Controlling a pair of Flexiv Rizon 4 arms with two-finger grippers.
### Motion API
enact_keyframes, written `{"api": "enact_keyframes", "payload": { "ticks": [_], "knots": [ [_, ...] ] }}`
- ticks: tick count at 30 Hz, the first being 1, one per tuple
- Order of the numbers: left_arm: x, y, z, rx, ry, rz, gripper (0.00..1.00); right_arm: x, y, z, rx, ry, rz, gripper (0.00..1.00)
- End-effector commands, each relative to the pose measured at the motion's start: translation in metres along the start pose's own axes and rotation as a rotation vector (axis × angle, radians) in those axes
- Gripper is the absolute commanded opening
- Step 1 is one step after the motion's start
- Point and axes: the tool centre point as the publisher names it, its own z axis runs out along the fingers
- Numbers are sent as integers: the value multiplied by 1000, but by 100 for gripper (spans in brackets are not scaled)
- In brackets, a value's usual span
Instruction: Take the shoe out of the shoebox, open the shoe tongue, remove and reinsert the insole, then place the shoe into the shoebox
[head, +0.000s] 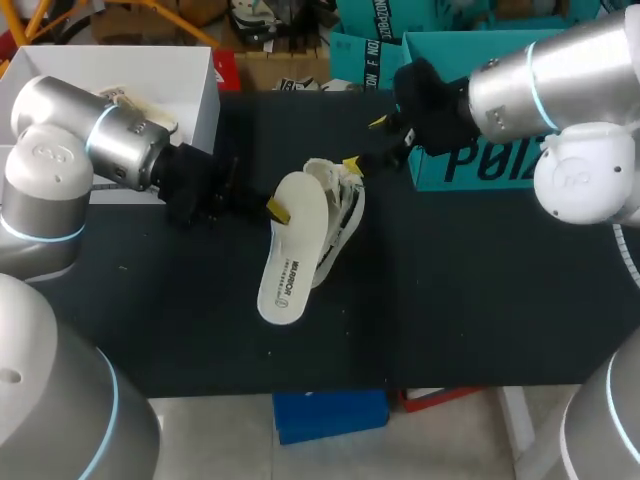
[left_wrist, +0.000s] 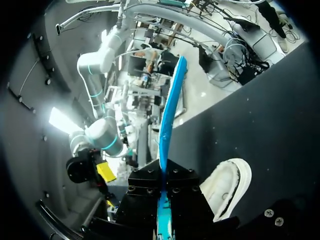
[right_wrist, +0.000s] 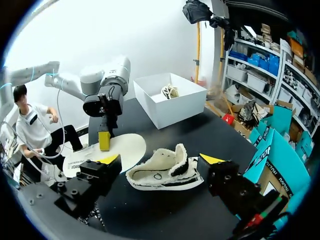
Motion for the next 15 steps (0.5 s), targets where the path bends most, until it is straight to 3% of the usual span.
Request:
{"api": "enact_keyframes", "payload": {
  "ticks": [1,11,15],
  "knots": [
    [-1,-3,2,-20,-6,13,0,-4,-4,-6,28,139,-23,100],
    [-7,-4,-7,-119,17,163,0,-4,-4,-6,28,139,-23,100],
    [-8,-5,-9,-131,7,175,0,-6,-6,-4,-93,234,107,100]
  ]
}}
